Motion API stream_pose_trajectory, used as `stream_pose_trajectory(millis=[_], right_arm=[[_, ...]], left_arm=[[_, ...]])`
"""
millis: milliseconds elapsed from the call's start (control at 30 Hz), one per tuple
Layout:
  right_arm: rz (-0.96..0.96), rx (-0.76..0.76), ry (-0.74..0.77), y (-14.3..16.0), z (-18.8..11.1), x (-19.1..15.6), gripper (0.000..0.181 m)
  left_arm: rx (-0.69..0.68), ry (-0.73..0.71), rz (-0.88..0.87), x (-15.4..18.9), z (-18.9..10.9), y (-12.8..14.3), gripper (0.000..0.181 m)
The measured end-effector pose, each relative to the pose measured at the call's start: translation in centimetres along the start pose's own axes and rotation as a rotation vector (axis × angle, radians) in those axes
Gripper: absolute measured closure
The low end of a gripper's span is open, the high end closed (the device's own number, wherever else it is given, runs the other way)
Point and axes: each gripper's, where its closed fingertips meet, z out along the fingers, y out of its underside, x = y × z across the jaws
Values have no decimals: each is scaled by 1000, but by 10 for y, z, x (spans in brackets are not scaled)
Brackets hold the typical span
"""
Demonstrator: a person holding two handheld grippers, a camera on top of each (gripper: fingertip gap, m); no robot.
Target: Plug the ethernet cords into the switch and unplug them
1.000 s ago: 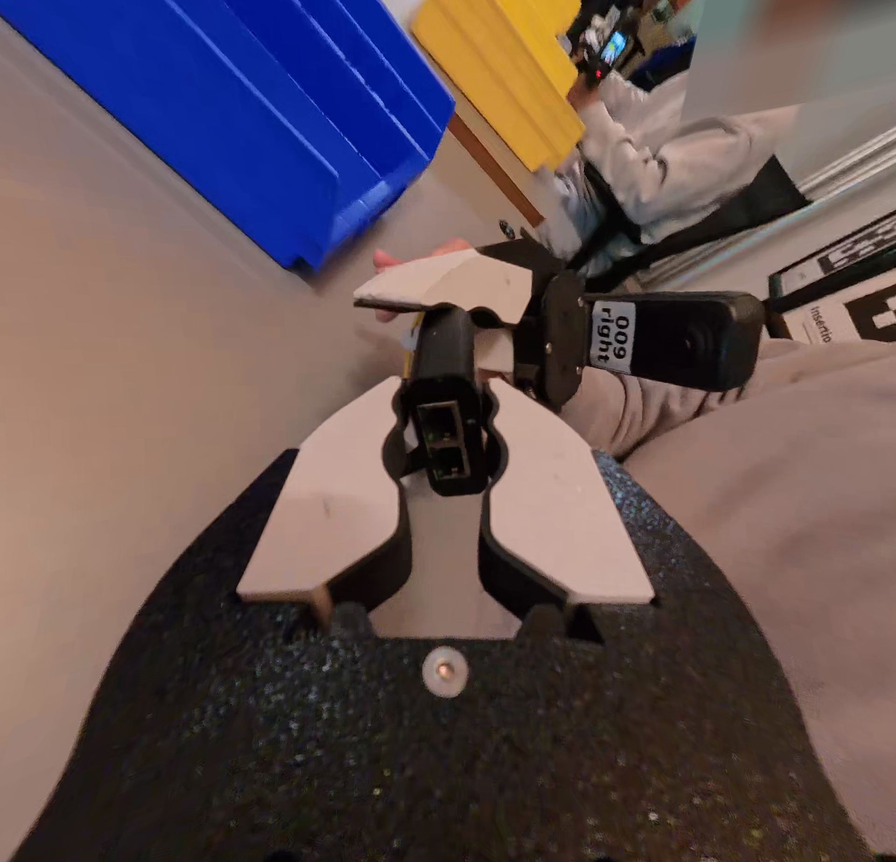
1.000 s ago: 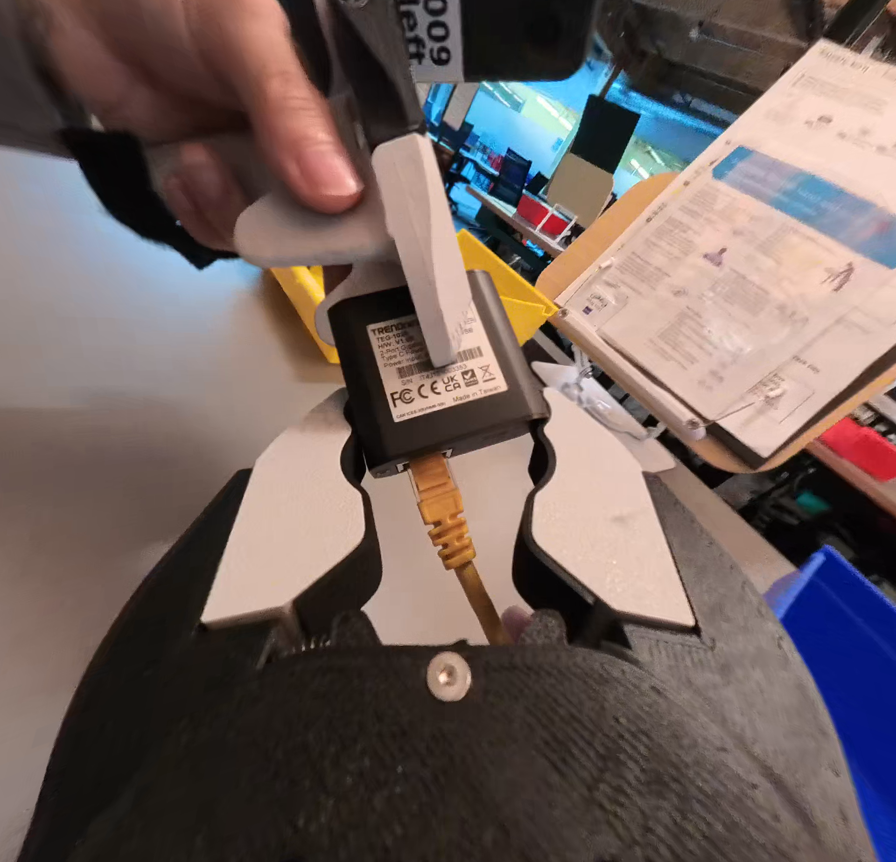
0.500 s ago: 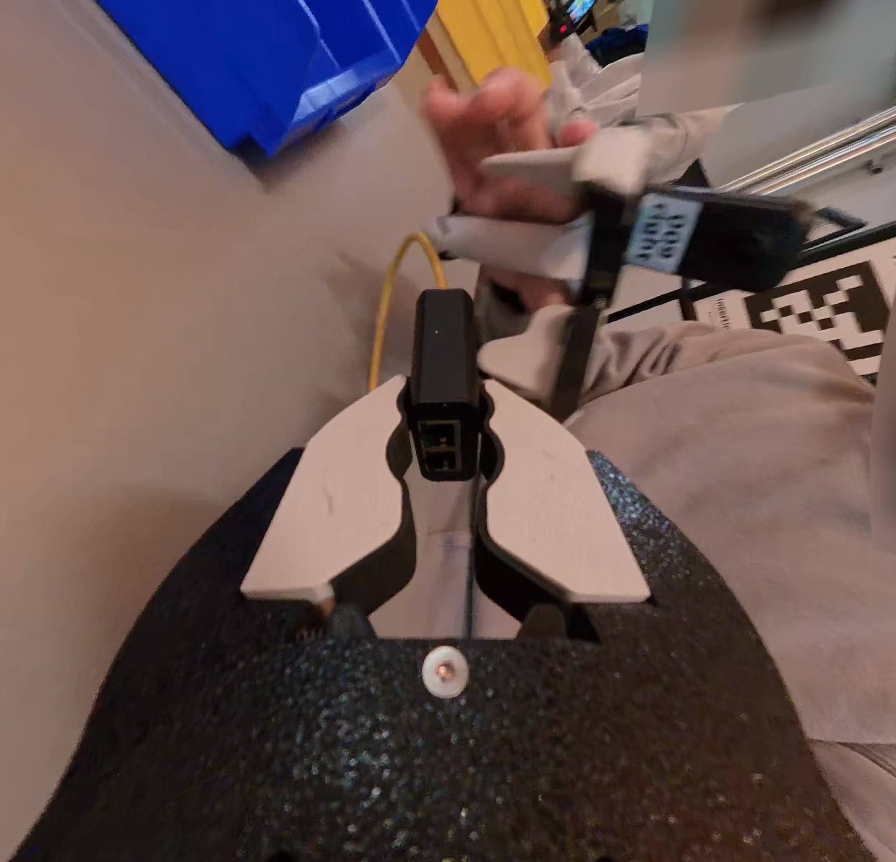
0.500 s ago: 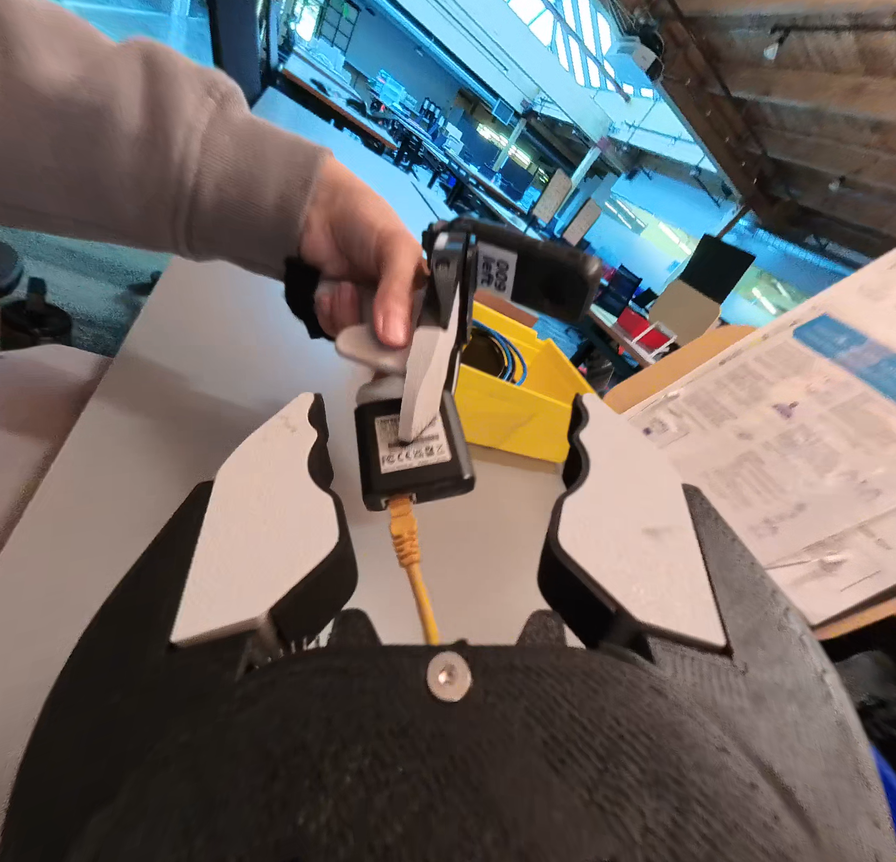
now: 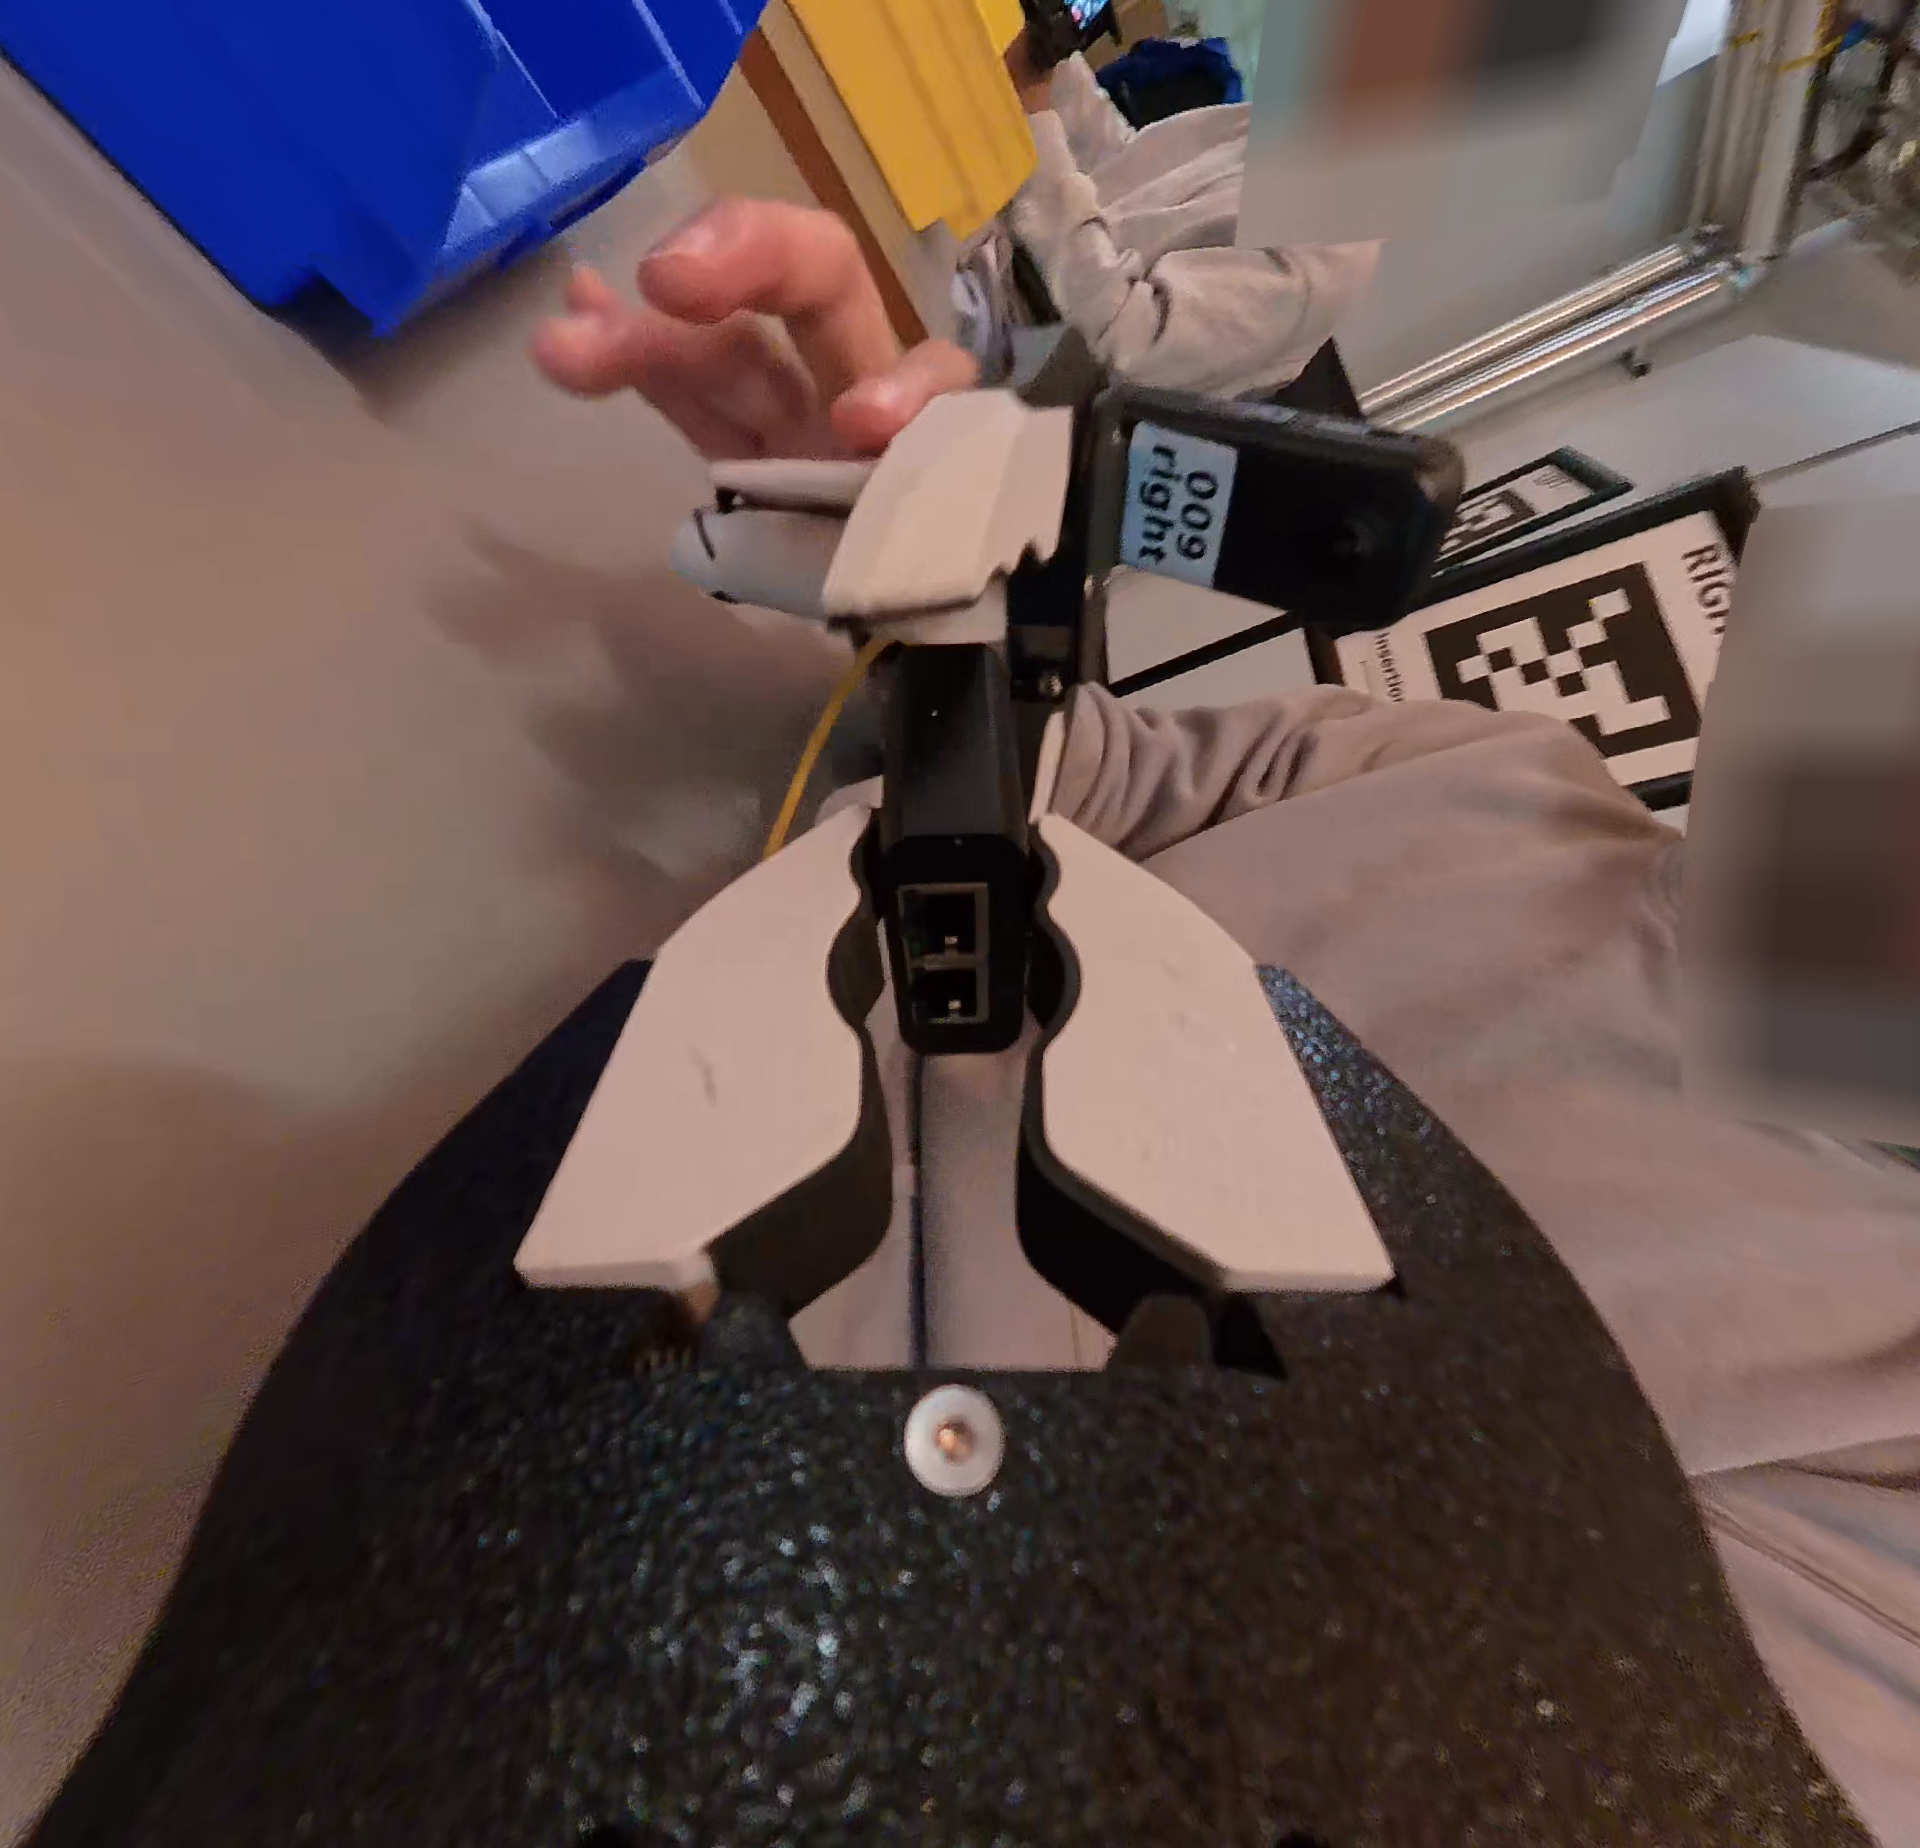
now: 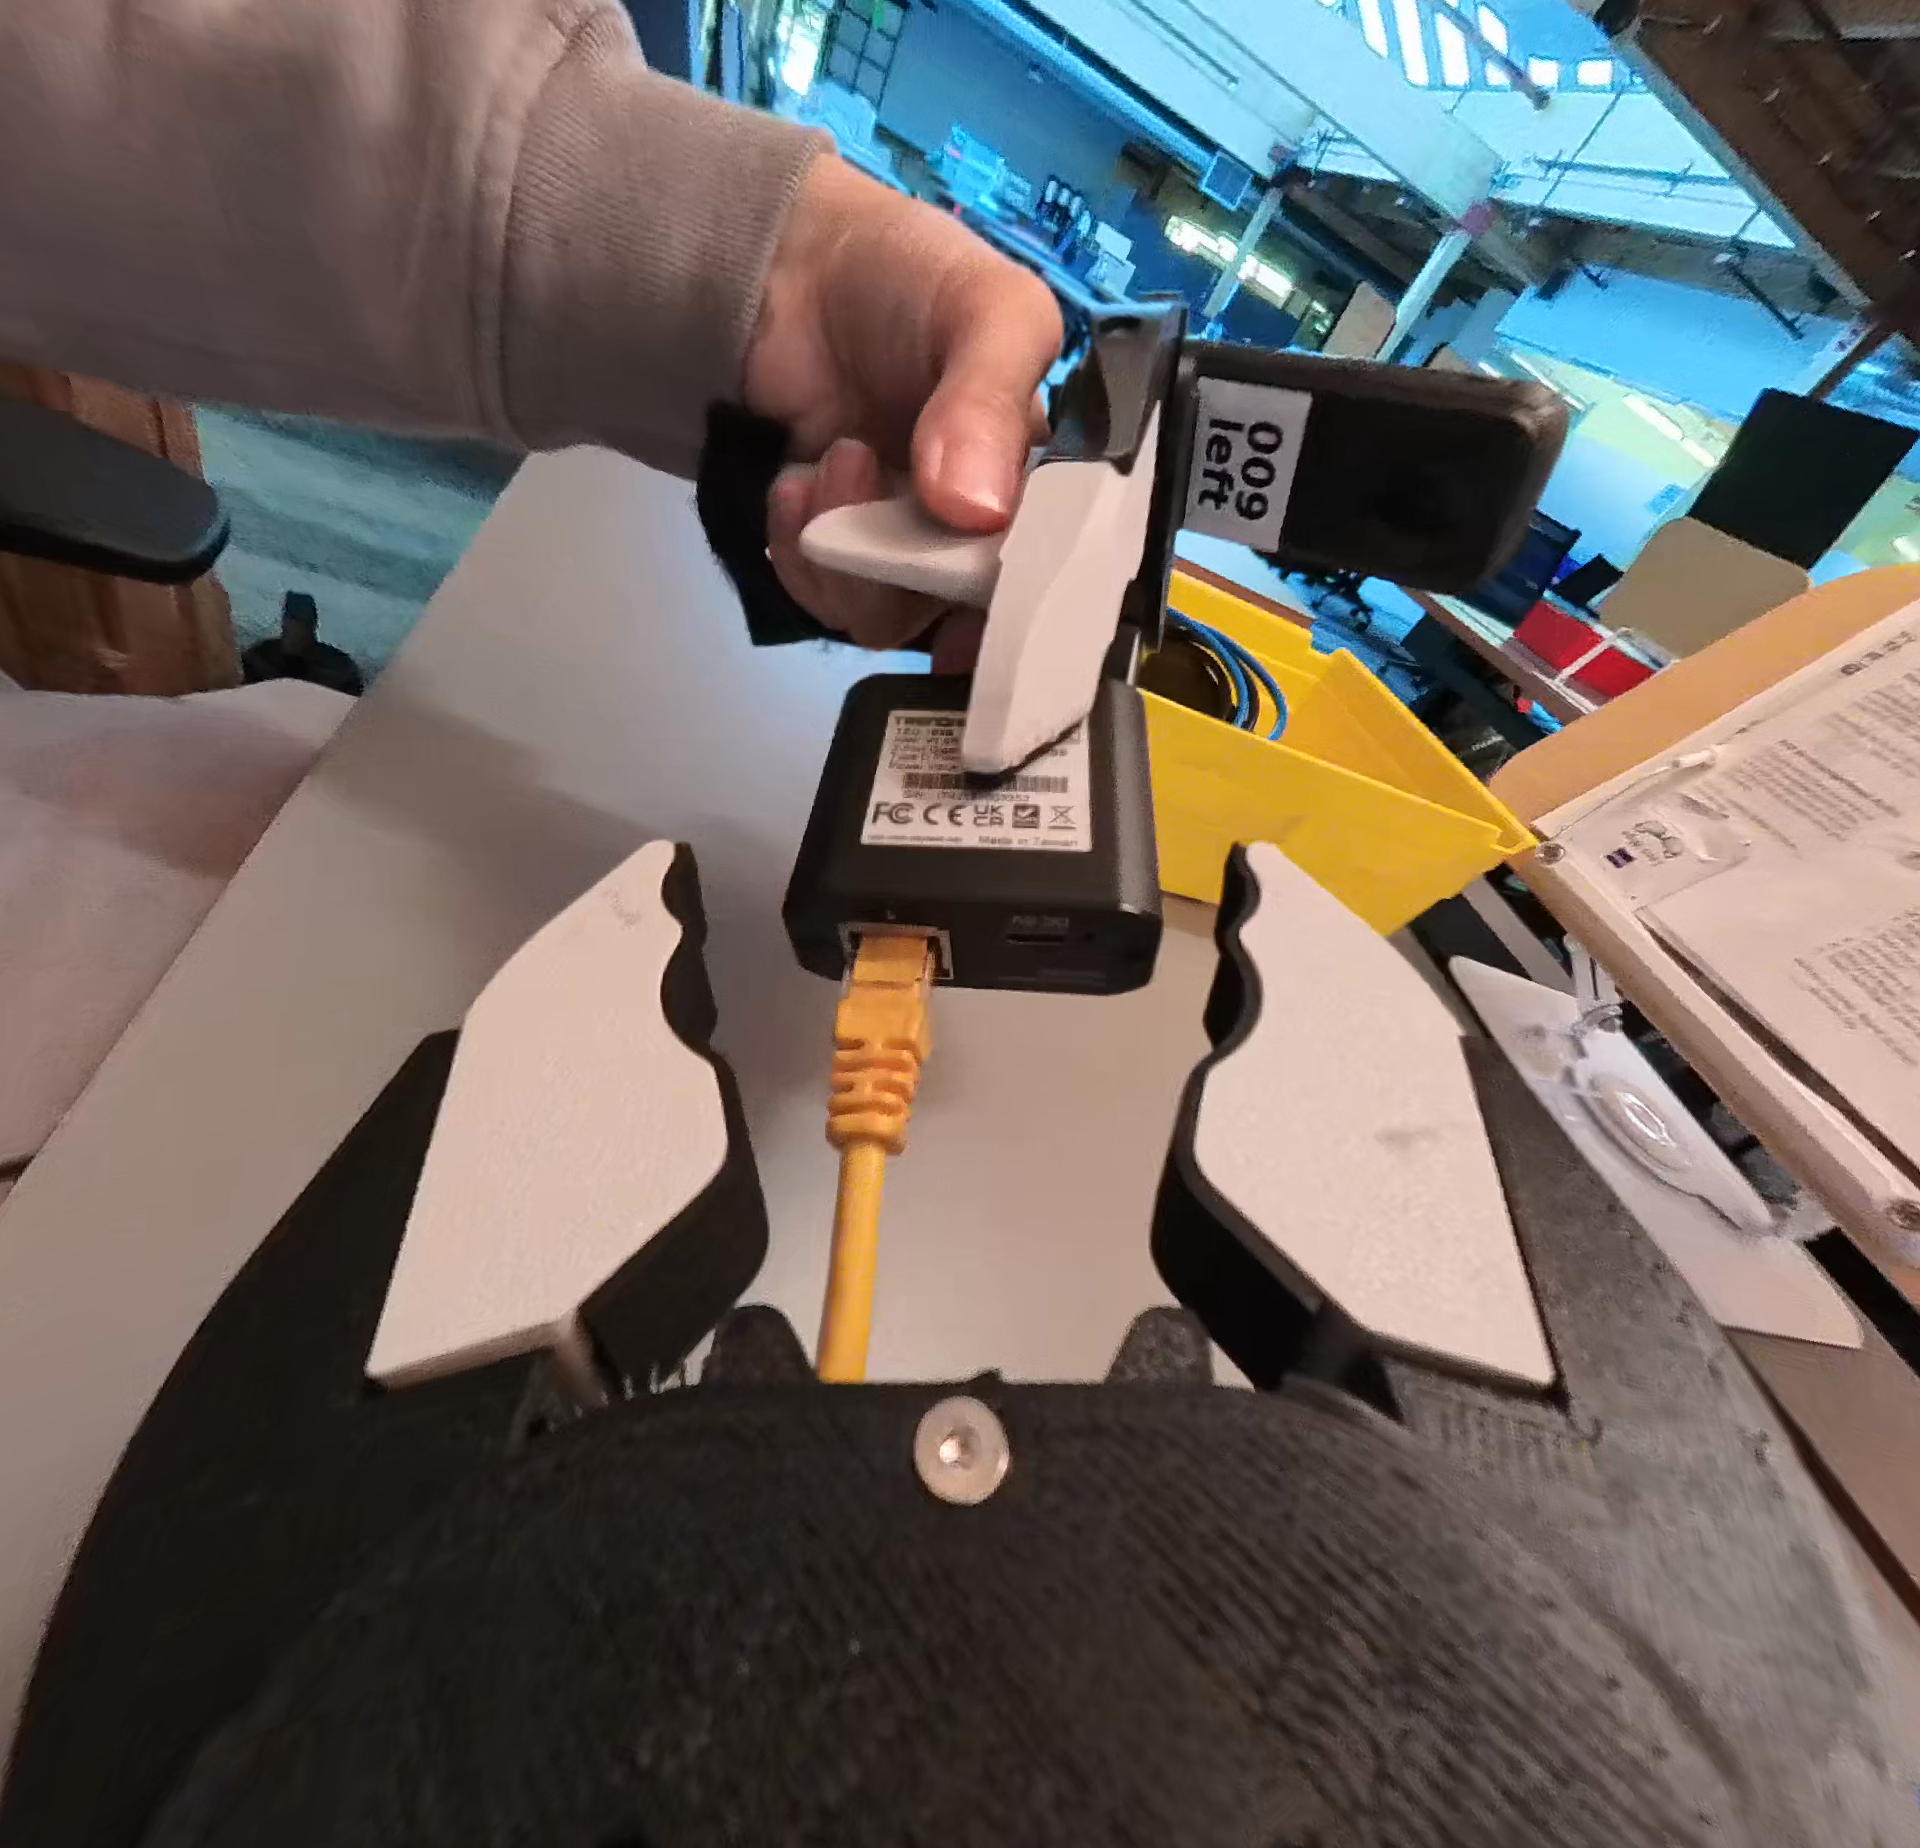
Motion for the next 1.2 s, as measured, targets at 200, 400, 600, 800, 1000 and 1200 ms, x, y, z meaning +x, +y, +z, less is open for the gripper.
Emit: stream_pose_trajectory(millis=[200,400,600,800,1000,1200], right_arm=[[89,82,67,6,4,7,101],[100,53,61,21,17,0,102],[79,24,110,29,19,7,107],[80,26,160,35,15,16,108],[136,-14,82,48,16,7,108],[208,60,91,41,8,16,108]], left_arm=[[73,-2,-36,-9,3,-4,158],[128,-43,-70,-23,8,-1,158],[206,-76,-87,-31,9,-7,158],[281,-98,-116,-37,8,-14,158],[283,-138,-81,-48,11,-8,157],[358,-347,297,-28,-29,-24,148]])
